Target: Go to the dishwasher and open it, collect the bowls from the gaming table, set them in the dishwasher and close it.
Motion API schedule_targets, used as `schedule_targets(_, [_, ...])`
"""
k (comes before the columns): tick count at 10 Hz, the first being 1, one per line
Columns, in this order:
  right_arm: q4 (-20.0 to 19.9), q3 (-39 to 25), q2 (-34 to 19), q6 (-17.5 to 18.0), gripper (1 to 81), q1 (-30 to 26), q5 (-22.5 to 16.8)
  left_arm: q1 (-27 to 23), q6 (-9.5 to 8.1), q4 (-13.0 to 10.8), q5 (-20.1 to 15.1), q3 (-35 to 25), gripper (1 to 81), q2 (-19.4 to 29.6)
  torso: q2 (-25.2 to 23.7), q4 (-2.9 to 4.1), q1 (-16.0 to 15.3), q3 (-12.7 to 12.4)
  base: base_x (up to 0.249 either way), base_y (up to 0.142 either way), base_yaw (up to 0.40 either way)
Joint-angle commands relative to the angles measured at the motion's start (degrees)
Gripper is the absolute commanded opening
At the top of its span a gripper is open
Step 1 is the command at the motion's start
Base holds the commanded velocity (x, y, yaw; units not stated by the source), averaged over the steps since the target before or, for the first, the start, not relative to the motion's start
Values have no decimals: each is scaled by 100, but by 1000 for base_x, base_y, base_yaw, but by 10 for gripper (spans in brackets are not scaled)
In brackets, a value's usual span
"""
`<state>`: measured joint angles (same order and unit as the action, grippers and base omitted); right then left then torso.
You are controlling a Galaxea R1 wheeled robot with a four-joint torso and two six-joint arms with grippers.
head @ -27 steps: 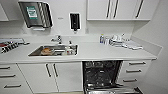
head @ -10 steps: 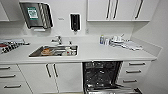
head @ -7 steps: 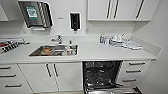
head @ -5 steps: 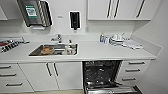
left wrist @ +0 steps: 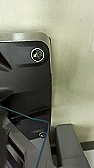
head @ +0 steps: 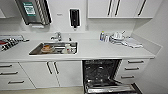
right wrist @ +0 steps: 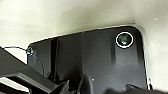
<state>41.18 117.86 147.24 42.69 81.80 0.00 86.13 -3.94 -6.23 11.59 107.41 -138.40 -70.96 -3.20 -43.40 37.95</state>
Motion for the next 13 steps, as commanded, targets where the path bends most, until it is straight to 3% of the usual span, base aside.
schedule_targets(1, [57,236,80,11,811,-176,71,14,-2,-80,-324,524,811,-327,555,-123,361,-522,0,0,0])
schedule_targets(2, [83,332,133,11,811,-177,79,31,-2,-80,-324,693,811,-460,721,-11,468,-651,0,0,0])
schedule_targets(6, [83,825,405,-6,811,-185,79,41,-2,-71,-377,878,811,-689,1530,-50,999,-1399,0,0,0])
schedule_targets(7, [83,843,406,-6,811,-185,79,41,-2,-54,-377,940,811,-734,1710,-50,1117,-1034,0,0,0])
schedule_targets(10, [74,931,449,2,811,-159,79,41,-2,-10,-377,1344,811,-997,2239,-50,1460,-1242,0,0,0])
schedule_targets(13, [57,1335,713,11,811,-124,79,41,-2,-10,-377,1696,811,-1208,2840,-50,1849,-1250,0,0,0])
